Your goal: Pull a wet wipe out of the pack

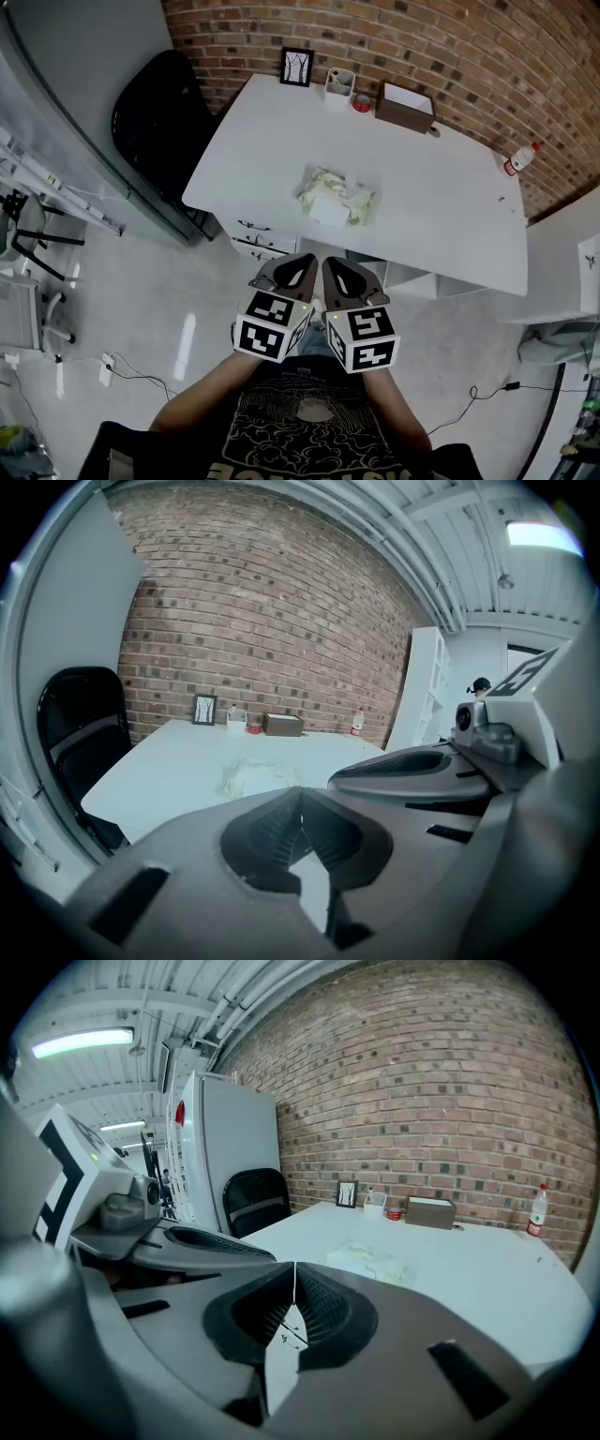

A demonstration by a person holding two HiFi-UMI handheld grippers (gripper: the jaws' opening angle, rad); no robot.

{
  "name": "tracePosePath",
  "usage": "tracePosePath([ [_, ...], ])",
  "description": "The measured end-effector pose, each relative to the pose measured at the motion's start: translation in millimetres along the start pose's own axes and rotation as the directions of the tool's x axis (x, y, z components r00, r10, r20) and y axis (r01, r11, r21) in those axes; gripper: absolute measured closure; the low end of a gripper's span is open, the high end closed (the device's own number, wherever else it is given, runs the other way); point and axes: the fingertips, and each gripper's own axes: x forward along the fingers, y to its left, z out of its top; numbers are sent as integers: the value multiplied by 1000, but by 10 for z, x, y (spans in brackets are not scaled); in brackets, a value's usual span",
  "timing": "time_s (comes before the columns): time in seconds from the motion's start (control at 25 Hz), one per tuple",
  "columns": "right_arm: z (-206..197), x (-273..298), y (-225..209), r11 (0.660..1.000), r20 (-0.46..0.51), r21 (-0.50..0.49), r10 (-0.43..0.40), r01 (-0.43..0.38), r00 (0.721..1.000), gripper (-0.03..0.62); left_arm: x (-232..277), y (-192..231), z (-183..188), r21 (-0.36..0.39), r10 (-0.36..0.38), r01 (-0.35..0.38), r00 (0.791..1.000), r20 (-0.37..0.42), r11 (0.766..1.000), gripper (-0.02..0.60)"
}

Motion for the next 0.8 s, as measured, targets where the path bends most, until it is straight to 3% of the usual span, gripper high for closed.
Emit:
tracePosePath([
  [0.8, 182, 734, -782, 1000, -42, -2, 18, -18, 999, 576, 959, 314, 245, -33, 16, -17, 999, -31, 999, 569],
])
